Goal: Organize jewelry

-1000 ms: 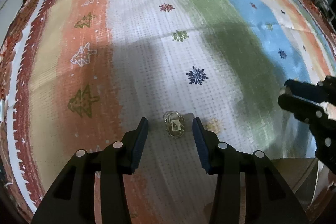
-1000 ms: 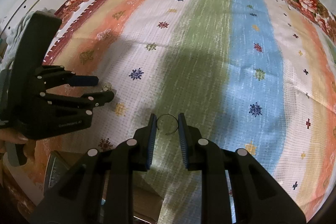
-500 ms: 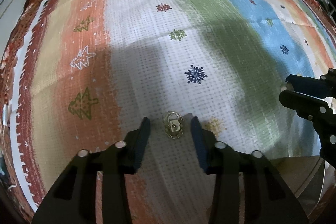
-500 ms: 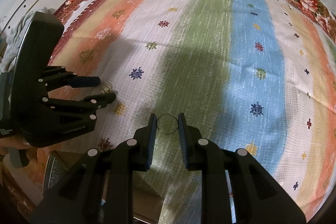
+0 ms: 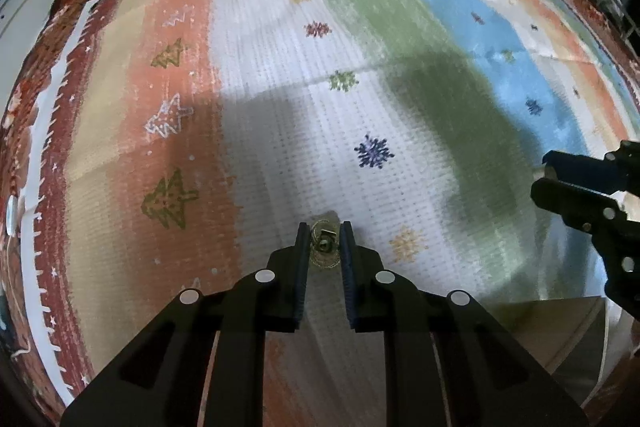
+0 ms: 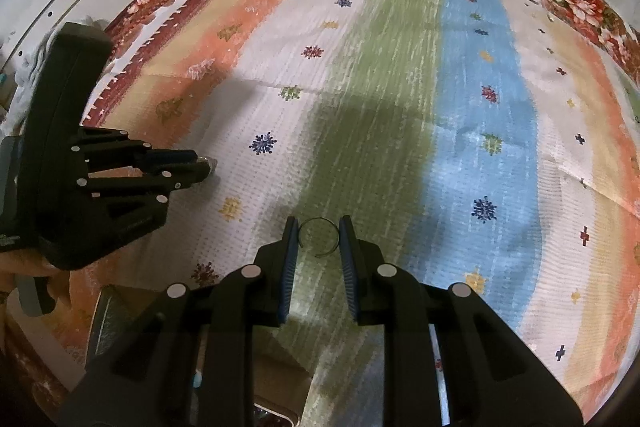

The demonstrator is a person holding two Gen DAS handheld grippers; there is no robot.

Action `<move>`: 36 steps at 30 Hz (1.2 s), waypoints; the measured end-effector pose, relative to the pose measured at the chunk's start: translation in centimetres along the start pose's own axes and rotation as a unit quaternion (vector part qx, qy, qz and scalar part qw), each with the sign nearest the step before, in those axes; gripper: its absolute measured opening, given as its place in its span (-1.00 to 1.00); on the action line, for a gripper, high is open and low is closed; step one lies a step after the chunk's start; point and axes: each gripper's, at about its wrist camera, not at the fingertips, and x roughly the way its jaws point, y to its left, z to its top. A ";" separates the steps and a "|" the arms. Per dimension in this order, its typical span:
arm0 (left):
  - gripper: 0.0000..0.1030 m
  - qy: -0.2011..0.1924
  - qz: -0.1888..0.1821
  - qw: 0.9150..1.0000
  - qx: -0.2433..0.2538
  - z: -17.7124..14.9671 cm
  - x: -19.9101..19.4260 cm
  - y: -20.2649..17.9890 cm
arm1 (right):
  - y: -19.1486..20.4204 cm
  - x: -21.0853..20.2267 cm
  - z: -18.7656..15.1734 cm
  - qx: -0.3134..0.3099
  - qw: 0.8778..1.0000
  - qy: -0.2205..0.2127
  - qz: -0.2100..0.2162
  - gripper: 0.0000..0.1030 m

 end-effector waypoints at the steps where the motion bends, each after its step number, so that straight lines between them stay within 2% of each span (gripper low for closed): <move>1: -0.72 -0.006 -0.003 1.000 -0.002 0.0 -0.5 0.0 | 0.0 -0.4 -0.1 0.001 1.000 -0.003 0.000 -0.57; 18: -0.72 -0.077 -0.037 0.996 -0.002 -2.8 -7.6 -2.3 | 0.3 -5.1 -2.9 0.008 0.998 -0.053 -0.015 -0.57; 22: -0.72 -0.097 -0.044 0.994 0.007 -3.8 -9.5 -3.2 | 1.3 -6.7 -3.9 0.003 0.997 -0.071 -0.006 -0.57; 25: -0.88 -0.108 -0.054 0.993 0.005 -4.6 -10.6 -3.6 | 2.0 -7.9 -4.8 -0.005 0.997 -0.081 0.001 -0.57; 33: -0.89 -0.131 -0.074 0.989 0.001 -7.1 -12.8 -4.1 | 3.6 -10.6 -7.3 -0.016 0.994 -0.103 0.016 -0.57; 36: -0.89 -0.130 -0.071 0.989 -0.002 -7.4 -12.9 -3.9 | 3.7 -10.9 -8.1 -0.015 0.994 -0.105 0.020 -0.57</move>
